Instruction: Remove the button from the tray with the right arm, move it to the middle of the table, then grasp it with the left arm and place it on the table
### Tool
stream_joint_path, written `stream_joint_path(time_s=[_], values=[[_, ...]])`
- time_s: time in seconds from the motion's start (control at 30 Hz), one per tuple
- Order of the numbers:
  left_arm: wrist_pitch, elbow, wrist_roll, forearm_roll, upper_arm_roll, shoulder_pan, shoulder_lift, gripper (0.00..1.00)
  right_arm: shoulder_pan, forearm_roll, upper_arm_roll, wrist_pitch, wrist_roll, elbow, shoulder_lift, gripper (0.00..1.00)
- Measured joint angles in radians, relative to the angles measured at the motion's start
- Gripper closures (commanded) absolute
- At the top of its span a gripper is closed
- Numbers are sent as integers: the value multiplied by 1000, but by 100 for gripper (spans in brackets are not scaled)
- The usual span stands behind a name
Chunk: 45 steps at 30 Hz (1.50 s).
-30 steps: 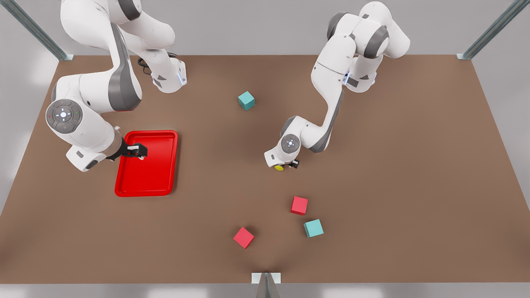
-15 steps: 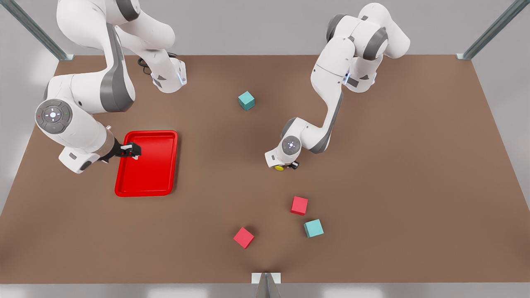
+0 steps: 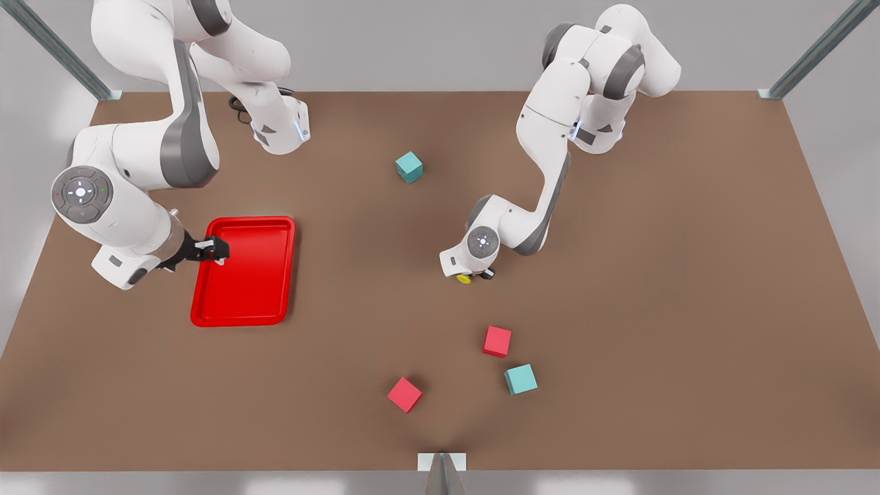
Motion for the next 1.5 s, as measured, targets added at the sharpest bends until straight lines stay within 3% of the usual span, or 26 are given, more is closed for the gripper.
stream_joint_path(time_s=[1.23,1.33,1.5], values=[[-78,61,-33,7,34,-3,-36,50,-1,-6,-2,0,-29,1,0,0],[-106,67,-156,120,41,-26,-68,50,-1,-6,-2,0,-29,1,0,0],[-258,146,-600,484,61,-119,-60,49,1,-6,-2,0,-30,2,0,0]])
